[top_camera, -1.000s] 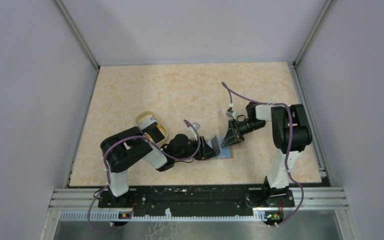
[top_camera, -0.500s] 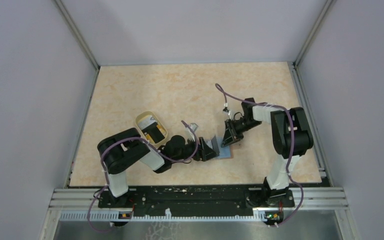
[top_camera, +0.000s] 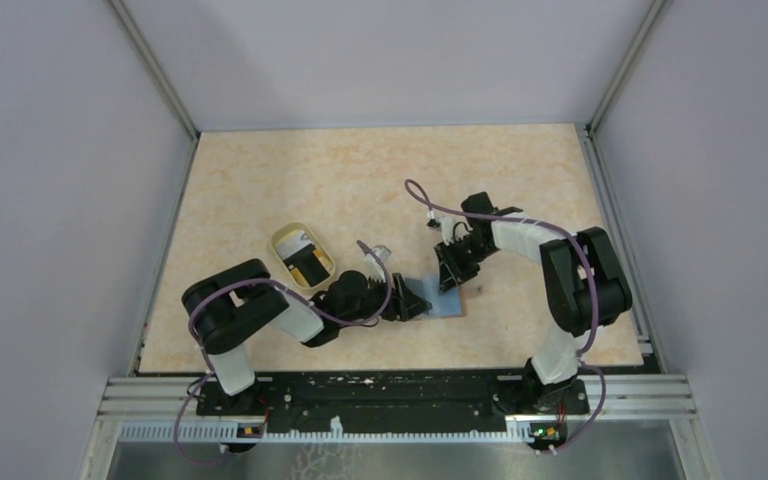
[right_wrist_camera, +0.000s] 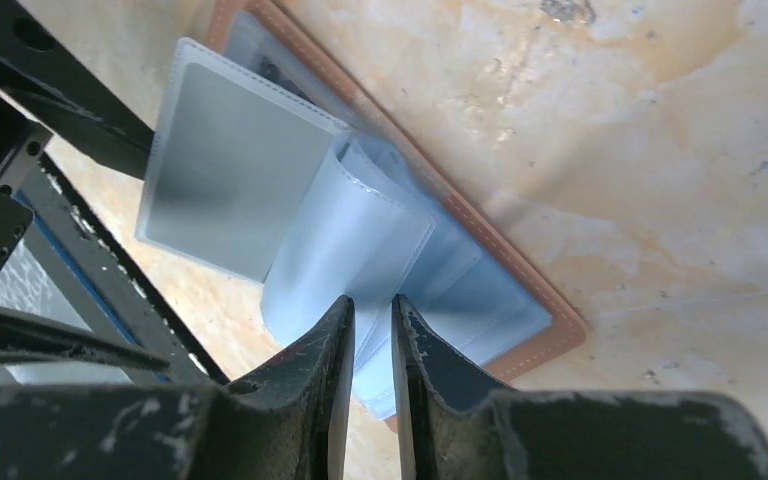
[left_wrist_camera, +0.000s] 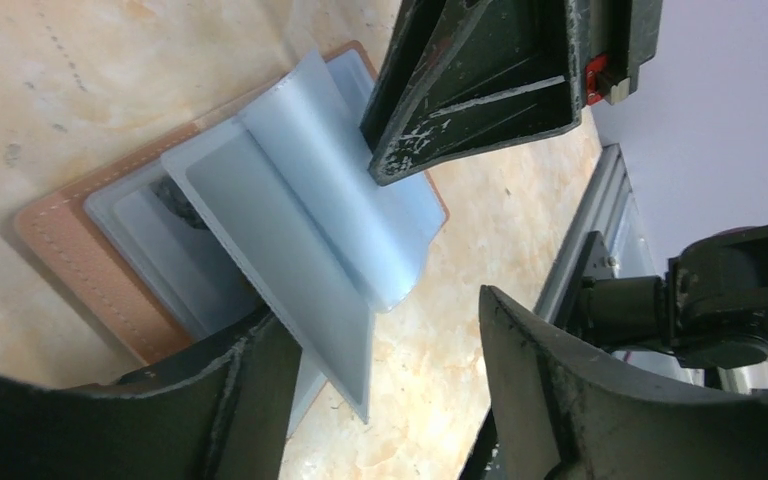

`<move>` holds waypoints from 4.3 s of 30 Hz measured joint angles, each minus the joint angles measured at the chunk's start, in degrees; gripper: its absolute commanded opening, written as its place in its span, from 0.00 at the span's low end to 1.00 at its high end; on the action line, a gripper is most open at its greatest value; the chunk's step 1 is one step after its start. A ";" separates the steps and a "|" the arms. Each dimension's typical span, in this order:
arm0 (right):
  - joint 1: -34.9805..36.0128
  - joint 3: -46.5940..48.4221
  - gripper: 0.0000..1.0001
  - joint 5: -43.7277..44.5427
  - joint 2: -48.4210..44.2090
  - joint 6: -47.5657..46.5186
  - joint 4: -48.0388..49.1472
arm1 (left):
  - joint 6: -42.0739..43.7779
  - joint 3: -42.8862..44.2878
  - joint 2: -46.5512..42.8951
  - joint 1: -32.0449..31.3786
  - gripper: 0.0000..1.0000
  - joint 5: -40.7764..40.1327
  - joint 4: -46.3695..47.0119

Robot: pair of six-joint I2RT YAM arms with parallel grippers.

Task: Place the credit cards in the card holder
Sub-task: Insert the credit card into the card holder, then pick up the credit card from the storage box.

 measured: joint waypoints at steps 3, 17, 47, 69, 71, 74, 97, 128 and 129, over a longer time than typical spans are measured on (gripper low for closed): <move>0.20 0.00 0.21 1.97 -0.09 0.13 0.26 | 0.13 -0.09 -0.63 0.02 0.61 -1.25 -1.95; 0.20 -0.46 0.29 7.23 -9.03 -3.50 0.96 | 4.98 4.13 -8.46 0.02 0.59 -9.27 -22.53; 6.75 -8.85 0.49 -22.40 -25.03 -33.66 5.84 | 29.22 11.58 -36.46 10.99 0.98 -26.34 -61.46; 6.95 -8.85 0.49 -19.06 -23.96 -30.34 6.25 | 73.59 33.29 -16.28 35.52 0.69 1.07 -93.83; 6.95 -8.83 0.49 -18.86 -23.56 -30.36 6.05 | 75.25 34.05 -13.73 38.10 0.69 4.76 -95.56; 6.95 -8.13 0.49 -18.51 -22.21 -30.34 4.90 | 76.78 36.02 -9.18 40.44 0.64 7.85 -98.09; 6.95 -7.04 0.48 -18.08 -21.40 -30.45 3.13 | 76.24 41.05 -5.16 43.01 0.41 16.87 -103.27; 6.95 -7.04 0.48 -17.62 -20.55 -30.42 3.08 | 67.87 43.15 -12.41 43.12 0.00 22.05 -109.39; 6.95 -7.04 0.48 -17.62 -20.55 -30.42 3.08 | 67.43 43.78 -13.35 43.12 0.00 21.66 -109.72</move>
